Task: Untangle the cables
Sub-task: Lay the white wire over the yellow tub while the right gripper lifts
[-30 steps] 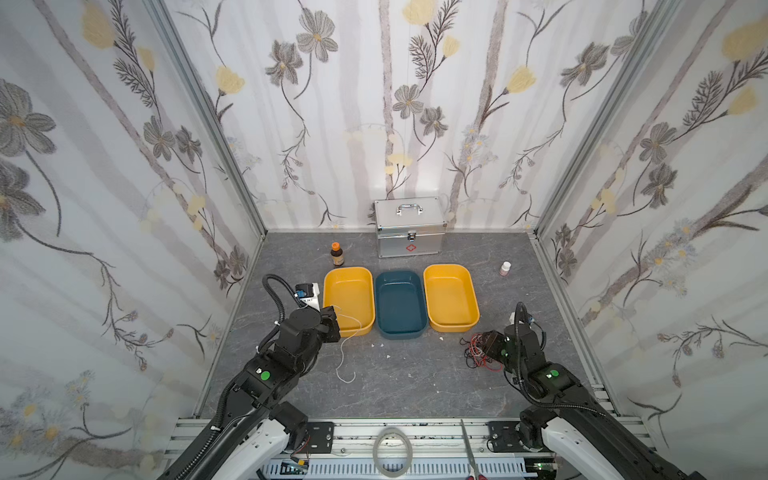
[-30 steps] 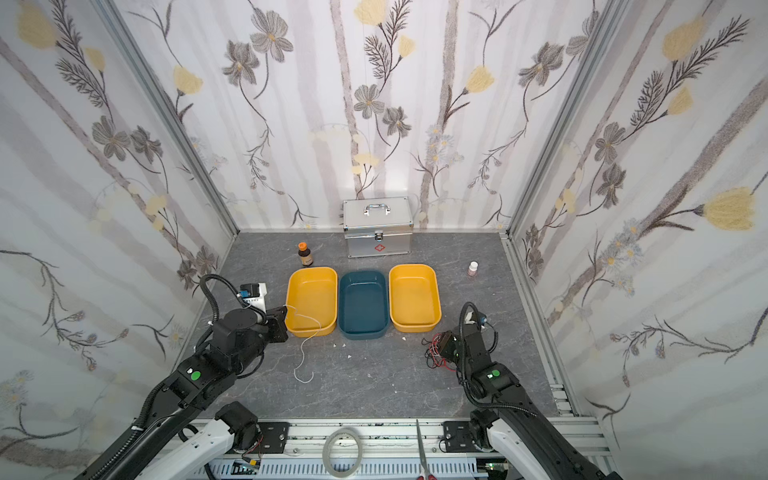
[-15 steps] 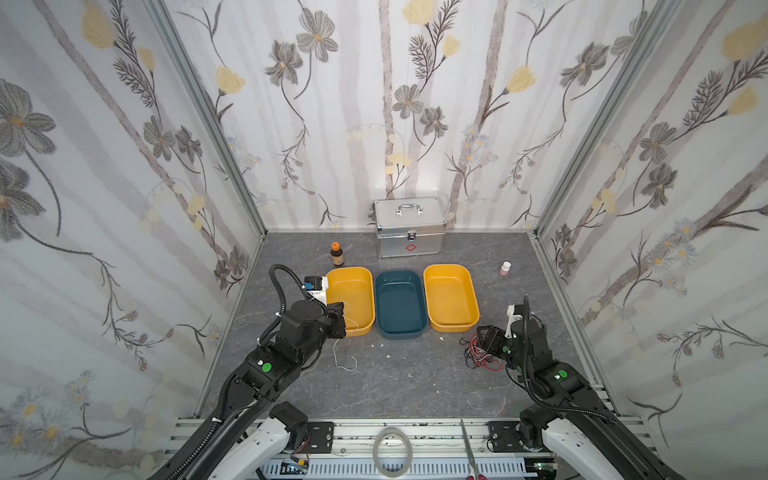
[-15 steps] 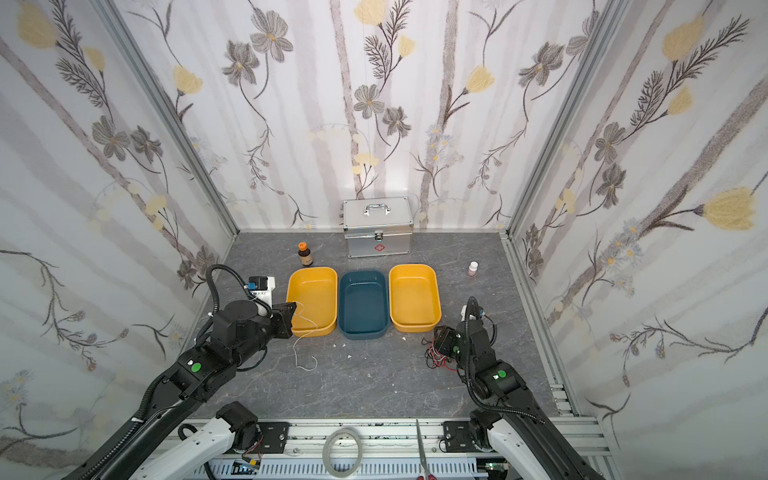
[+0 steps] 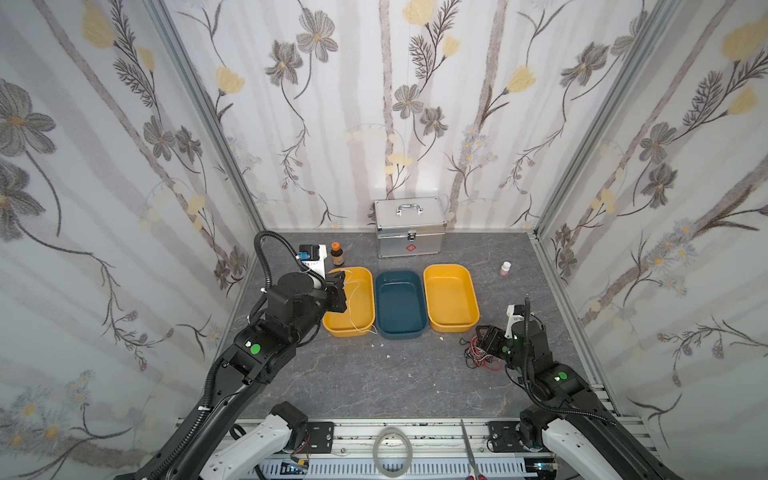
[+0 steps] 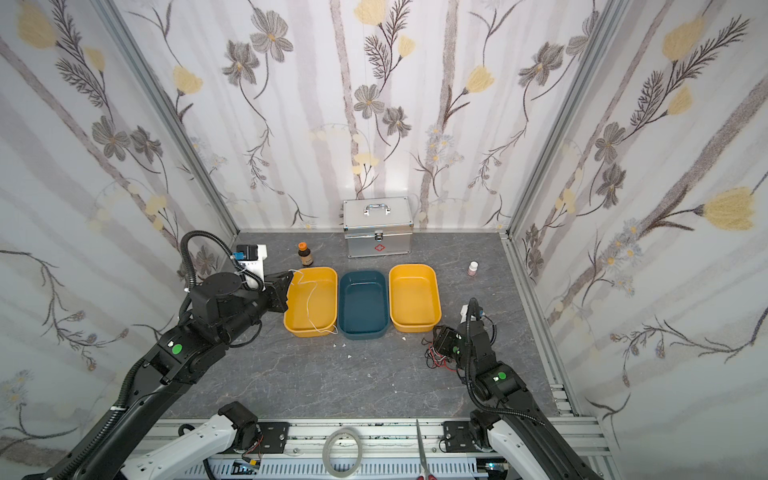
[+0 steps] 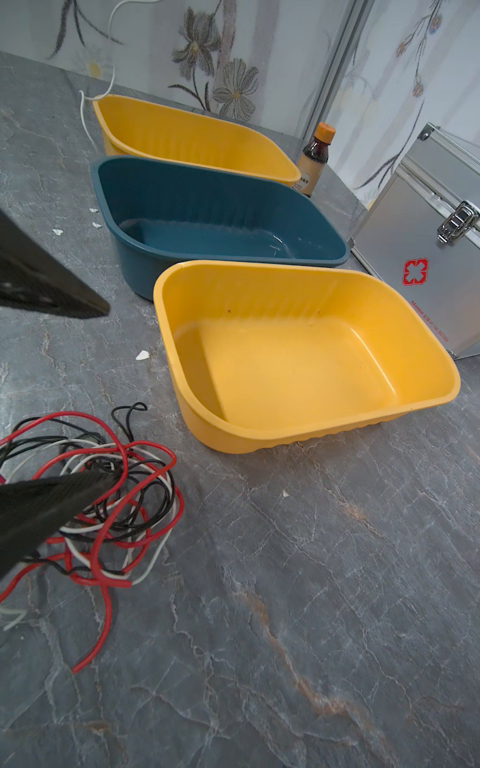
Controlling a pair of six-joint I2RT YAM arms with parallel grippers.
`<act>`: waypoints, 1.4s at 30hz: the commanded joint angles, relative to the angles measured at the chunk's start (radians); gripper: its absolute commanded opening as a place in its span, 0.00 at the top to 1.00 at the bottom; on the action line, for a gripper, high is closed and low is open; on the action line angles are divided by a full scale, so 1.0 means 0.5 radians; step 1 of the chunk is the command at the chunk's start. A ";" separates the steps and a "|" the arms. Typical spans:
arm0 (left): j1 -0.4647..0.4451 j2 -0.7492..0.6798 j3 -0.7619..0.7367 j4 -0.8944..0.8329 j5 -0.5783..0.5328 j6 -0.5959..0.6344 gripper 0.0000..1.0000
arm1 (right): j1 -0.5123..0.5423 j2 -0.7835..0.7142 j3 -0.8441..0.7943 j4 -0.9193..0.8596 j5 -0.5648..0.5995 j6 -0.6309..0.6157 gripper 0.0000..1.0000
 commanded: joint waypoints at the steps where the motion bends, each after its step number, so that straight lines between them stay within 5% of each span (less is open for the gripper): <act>1: 0.002 0.103 0.154 -0.070 -0.187 0.156 1.00 | 0.000 -0.024 -0.022 0.083 0.053 -0.002 0.39; 11: 0.082 0.443 0.344 -0.052 -0.494 0.361 1.00 | -0.003 -0.101 -0.056 0.083 0.089 0.012 0.39; 25: 0.191 0.520 0.517 -0.079 0.318 0.202 1.00 | -0.003 -0.118 -0.089 0.130 0.125 0.040 0.39; 42: -0.113 0.265 0.141 -0.308 0.266 0.053 1.00 | -0.001 -0.184 -0.168 0.187 0.053 0.044 0.39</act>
